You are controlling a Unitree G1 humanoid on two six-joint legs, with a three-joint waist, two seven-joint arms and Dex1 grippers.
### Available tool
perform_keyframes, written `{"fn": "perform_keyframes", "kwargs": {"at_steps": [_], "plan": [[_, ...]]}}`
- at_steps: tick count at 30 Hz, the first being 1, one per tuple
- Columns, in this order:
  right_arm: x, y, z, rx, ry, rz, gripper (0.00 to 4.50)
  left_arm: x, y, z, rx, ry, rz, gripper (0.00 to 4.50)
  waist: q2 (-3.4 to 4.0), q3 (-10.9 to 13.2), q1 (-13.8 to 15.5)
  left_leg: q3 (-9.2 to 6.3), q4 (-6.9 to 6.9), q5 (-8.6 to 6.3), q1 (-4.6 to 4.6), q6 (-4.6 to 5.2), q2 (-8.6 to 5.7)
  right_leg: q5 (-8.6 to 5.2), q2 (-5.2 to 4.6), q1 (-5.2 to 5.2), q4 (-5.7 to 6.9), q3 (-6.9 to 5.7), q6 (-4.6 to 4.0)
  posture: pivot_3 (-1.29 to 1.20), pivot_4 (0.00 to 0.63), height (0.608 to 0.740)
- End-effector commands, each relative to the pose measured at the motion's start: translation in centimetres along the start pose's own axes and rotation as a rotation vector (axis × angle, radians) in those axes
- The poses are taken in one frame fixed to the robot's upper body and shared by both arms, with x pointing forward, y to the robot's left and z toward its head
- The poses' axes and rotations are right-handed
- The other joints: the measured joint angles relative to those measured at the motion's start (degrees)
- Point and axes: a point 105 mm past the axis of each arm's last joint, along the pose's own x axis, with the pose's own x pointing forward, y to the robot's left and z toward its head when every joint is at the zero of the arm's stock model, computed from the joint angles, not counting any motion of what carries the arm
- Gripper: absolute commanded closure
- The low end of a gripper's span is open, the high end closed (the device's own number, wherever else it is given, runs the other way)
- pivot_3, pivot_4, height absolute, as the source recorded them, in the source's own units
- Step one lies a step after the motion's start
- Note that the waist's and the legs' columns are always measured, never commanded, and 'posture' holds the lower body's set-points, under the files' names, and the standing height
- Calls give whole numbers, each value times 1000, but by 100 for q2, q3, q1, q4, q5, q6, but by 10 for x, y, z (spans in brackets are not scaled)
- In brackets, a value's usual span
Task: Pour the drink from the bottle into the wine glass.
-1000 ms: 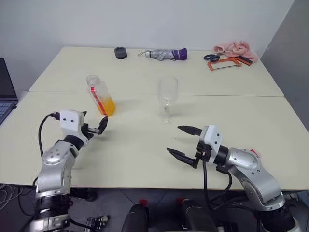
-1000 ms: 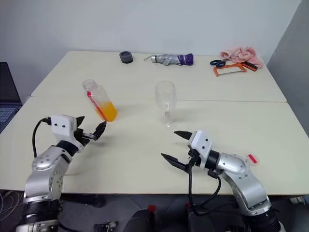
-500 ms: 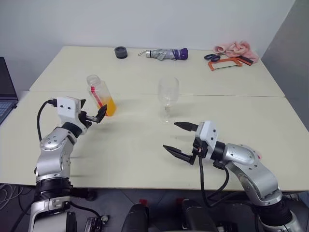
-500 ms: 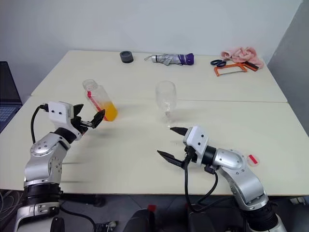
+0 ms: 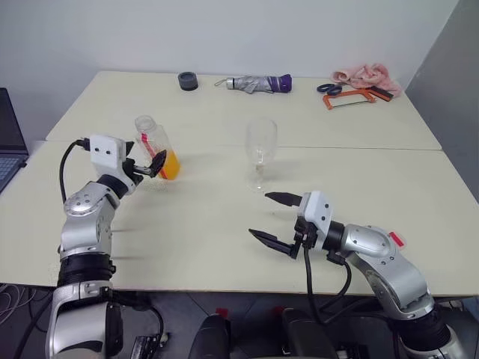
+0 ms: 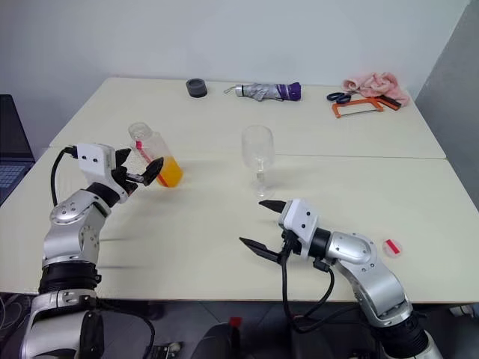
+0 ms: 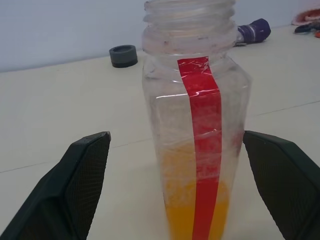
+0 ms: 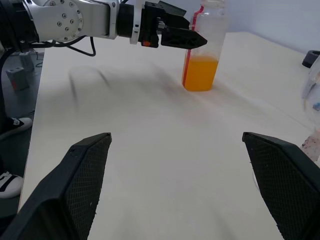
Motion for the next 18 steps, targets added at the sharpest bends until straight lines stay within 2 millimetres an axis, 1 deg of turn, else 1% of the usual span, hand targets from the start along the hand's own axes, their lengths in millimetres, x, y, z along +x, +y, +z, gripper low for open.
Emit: {"fn": "perform_keyframes", "kwargs": {"at_steps": [1,10,13,16,18], "plan": [[2,-1,15,-56,-52,2,26,6,6,16,45,-40,-1,0,0,0,0,-1,0,0,-1,0,0,0,1,0,0,-1,0,0,150,740],[3,-4,17,-70,-59,-7,26,18,7,17,36,-42,-14,0,0,0,-1,-4,1,0,-2,0,-2,0,2,0,1,-4,-1,0,150,740],[3,-5,18,-74,-63,-11,0,21,6,17,31,-44,-20,574,0,0,-1,-5,1,0,-3,0,-2,0,2,0,2,-6,-1,0,150,740],[3,-5,19,-78,-69,-14,0,23,5,16,19,-46,-27,1580,0,0,-4,-5,1,0,-3,0,-4,0,2,0,2,-6,-1,0,150,740],[3,-7,23,-90,-90,-29,0,24,4,15,13,-46,-35,2241,0,0,-4,-5,1,0,-3,0,-4,0,2,0,2,-6,-1,0,150,740]]}}
